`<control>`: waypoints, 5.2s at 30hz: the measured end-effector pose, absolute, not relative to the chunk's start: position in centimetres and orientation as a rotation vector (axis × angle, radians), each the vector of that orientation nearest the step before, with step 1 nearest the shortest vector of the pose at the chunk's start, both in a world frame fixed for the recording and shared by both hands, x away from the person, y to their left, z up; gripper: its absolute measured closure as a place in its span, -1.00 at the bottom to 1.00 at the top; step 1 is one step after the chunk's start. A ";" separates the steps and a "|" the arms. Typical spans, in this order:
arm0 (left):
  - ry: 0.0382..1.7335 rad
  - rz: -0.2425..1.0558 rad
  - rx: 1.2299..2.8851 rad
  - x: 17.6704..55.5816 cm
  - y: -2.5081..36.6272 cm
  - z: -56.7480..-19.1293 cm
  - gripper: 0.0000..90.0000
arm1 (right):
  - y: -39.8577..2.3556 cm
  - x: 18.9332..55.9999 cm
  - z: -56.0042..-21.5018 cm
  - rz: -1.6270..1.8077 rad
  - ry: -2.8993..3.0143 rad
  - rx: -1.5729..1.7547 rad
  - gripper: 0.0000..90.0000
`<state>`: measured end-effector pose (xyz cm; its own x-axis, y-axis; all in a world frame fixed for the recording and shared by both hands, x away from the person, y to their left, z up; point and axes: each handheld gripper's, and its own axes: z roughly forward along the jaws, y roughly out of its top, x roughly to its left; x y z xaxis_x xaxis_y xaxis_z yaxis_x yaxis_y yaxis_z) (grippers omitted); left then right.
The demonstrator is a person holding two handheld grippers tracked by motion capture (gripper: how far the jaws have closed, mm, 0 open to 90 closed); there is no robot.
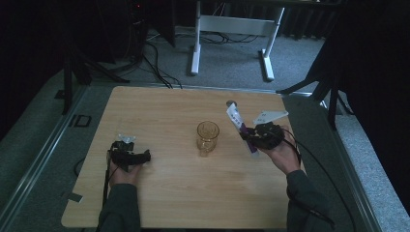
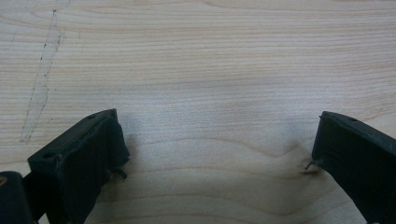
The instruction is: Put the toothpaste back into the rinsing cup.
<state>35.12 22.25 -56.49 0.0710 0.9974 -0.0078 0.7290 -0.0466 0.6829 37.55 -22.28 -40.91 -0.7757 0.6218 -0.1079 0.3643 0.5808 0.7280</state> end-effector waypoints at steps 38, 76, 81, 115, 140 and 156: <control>1.710 0.667 1.831 35.1 22.3 -56.5 -0.97 | -19.7 39.9 -38.6 1.191 2.323 0.802 0.63; 1.710 0.667 1.831 35.1 22.3 -56.5 -0.97 | -16.5 41.4 -38.0 1.326 2.285 0.786 0.63; 1.710 0.667 1.831 35.1 22.3 -56.5 -0.97 | -16.0 41.5 -38.0 1.331 2.282 0.785 0.63; 1.710 0.668 1.831 35.1 22.3 -56.5 -0.97 | -13.3 42.2 -38.8 1.369 2.277 0.779 0.63; 1.709 0.668 1.830 35.1 22.3 -56.5 -0.97 | -11.9 42.7 -40.3 1.344 2.290 0.818 0.62; 1.710 0.668 1.830 35.1 22.3 -56.5 -0.97 | -11.0 43.0 -41.6 1.282 2.298 0.821 0.62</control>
<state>35.13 22.26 -56.49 0.0711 0.9974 -0.0074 0.7284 -0.0469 0.6836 42.96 -11.05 -41.56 -0.7557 0.6533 -0.0462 0.3039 0.4124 0.8588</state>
